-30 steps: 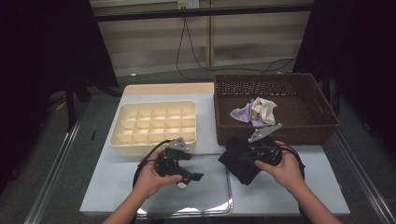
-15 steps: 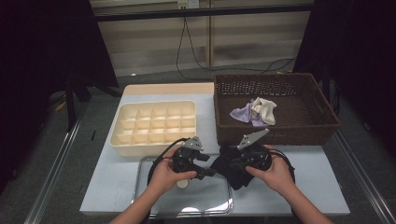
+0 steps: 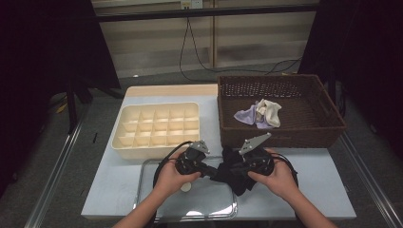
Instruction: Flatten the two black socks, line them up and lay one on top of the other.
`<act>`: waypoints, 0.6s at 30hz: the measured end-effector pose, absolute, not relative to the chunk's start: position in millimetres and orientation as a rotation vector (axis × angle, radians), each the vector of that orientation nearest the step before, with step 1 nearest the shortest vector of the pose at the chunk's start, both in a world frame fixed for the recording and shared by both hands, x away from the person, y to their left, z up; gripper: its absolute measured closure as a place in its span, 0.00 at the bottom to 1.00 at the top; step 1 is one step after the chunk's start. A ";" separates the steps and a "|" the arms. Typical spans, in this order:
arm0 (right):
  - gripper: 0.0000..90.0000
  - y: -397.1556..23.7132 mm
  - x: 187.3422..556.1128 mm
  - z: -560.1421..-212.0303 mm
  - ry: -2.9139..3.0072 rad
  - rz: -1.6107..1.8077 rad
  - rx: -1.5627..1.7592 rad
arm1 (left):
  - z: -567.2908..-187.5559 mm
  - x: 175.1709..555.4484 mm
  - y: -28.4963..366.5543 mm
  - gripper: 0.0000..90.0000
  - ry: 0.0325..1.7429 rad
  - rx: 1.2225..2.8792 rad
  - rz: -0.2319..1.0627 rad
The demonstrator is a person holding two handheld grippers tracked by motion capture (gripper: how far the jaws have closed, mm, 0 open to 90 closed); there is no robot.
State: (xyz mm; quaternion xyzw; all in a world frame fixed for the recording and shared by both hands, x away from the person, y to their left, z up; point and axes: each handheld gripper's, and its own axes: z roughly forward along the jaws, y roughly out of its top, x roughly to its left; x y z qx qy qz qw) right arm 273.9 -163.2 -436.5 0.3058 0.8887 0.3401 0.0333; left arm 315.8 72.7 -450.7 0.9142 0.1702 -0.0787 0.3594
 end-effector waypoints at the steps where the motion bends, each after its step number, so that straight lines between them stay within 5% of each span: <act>1: 0.88 -164.4 273.5 -436.3 2.729 1.048 0.942 | -449.4 315.9 74.5 0.97 0.449 2.379 -0.174; 18: 0.88 -210.8 256.9 -443.9 2.631 1.095 1.041 | -452.6 314.1 94.9 0.97 0.534 2.363 -0.163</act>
